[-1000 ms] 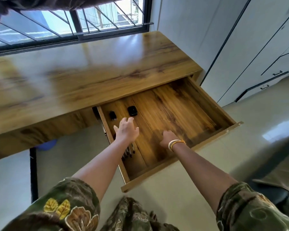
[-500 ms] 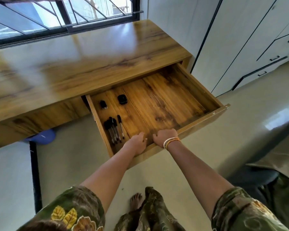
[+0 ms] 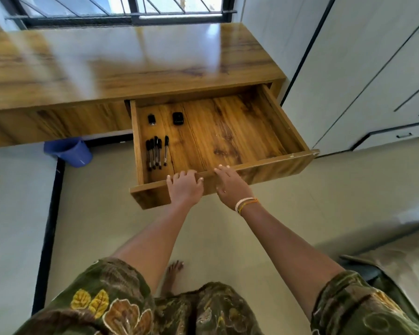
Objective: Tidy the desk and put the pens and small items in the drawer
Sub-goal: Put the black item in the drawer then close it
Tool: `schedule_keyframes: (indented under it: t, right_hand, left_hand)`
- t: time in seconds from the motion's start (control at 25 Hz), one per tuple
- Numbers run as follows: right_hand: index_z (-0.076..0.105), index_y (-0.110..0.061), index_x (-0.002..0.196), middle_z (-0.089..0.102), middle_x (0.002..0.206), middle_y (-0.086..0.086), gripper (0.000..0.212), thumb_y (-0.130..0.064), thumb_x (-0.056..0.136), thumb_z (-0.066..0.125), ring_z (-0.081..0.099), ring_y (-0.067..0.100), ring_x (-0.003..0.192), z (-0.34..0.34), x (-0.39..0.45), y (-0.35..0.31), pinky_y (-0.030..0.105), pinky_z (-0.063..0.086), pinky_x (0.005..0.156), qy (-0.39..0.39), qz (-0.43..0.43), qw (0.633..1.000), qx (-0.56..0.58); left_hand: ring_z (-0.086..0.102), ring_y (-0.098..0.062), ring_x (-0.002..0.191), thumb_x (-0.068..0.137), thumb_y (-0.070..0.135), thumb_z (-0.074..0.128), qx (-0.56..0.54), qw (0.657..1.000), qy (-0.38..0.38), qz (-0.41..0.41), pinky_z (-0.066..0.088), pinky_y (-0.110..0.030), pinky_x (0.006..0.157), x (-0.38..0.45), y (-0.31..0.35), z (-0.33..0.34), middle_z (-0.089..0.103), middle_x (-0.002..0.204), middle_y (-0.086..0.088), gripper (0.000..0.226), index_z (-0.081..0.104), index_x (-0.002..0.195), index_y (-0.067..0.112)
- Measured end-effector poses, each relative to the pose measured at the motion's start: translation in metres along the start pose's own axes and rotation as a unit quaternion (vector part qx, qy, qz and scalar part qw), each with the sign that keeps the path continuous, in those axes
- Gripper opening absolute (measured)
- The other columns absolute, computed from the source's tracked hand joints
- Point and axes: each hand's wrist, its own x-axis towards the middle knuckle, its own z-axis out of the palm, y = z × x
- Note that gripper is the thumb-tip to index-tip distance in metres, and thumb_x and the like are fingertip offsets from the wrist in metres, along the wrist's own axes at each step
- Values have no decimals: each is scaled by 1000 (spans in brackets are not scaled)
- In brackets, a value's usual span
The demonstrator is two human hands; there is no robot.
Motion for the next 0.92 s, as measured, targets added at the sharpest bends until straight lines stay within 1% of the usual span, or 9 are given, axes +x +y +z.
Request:
schedule_keyframes:
  t: [0.16,0.2,0.28,0.32,0.4,0.52,0.64,0.76,0.92]
  right_hand:
    - [73,-16,88,76,93,4,20,-15,84,54,70,20,86,-9,-16,12,32,55,79,74,161,963,205]
    - [70,-15,81,76,84,6,18,-14,85,53,70,21,77,-12,-11,14,32,56,74,68,238,920,302]
    - [63,-9,80,71,87,13,15,-14,89,52,69,26,72,-16,-2,16,33,52,68,16,358,791,496]
    - [61,-7,90,69,94,15,15,-17,91,51,70,29,78,-19,1,15,34,50,71,-18,392,734,555]
    - [53,-8,115,62,109,17,26,-25,95,51,66,33,99,-23,4,15,39,47,82,-54,411,651,636]
    - [40,-9,135,47,132,21,47,-25,94,56,60,34,100,-28,11,18,42,50,83,-19,421,543,726]
    - [37,-7,139,40,139,22,52,-19,94,58,58,35,96,-36,28,27,41,55,86,25,434,518,736]
    - [41,-5,136,43,137,20,44,-13,95,54,55,40,110,-45,42,35,44,57,82,34,447,522,725]
    - [43,-2,135,43,139,21,38,-6,98,47,50,40,121,-42,48,40,43,55,73,24,457,575,678]
  left_hand:
    - [61,-20,108,93,20,56,-110,980,74,150,54,-34,84,-36,13,8,68,113,-5,20,72,99,11]
    - [64,-20,96,93,22,55,-129,981,68,127,56,-34,76,-39,19,11,70,102,-4,20,72,95,12]
    - [66,-25,86,98,33,48,-285,956,-32,-66,56,-37,71,-34,35,7,71,96,-9,29,67,103,11]
    - [67,-29,88,99,40,43,-385,897,-101,-192,56,-39,71,-31,42,2,70,100,-13,38,62,111,8]
    - [64,-37,101,100,47,37,-571,724,-186,-339,55,-43,77,-25,48,-11,63,112,-21,51,47,125,3]
    - [54,-44,119,100,39,43,-720,542,-107,-420,52,-50,93,-15,44,-28,45,136,-29,58,27,144,6]
    - [44,-48,127,99,27,47,-749,461,-42,-474,47,-63,94,-3,47,-47,30,148,-30,61,17,150,13]
    - [30,-47,136,101,13,39,-740,452,1,-498,40,-66,100,9,57,-64,16,155,-22,59,10,153,16]
    - [24,-50,139,100,6,39,-732,439,4,-521,43,-62,100,13,63,-68,15,155,-25,61,9,153,13]
